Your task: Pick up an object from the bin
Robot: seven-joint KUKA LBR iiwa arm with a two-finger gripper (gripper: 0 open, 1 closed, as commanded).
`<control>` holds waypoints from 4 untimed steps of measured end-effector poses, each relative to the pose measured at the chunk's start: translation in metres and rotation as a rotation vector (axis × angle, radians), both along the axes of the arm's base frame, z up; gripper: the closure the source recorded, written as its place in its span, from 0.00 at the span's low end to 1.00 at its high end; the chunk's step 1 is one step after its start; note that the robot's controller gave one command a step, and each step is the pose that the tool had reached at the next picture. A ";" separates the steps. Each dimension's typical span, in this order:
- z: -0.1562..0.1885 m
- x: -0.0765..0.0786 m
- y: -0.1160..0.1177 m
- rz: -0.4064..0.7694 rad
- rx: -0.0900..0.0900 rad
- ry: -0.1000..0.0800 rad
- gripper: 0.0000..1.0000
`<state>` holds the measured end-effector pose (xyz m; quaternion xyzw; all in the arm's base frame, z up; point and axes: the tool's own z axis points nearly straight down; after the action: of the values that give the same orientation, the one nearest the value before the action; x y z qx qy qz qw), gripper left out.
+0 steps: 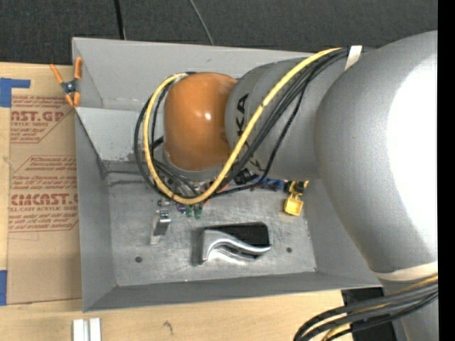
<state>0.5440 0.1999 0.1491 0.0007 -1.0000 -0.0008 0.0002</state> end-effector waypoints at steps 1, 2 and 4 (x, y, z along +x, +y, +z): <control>0.005 0.031 -0.017 -0.052 0.001 -0.002 0.00; 0.049 0.000 -0.059 -0.067 -0.003 0.009 0.00; 0.059 0.022 -0.060 0.170 0.001 -0.011 0.00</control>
Offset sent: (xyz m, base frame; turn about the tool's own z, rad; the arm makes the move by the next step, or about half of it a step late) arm -0.0142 -0.0786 0.0767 0.0777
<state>0.5656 0.1403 0.2079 0.0856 -0.9963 -0.0013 -0.0054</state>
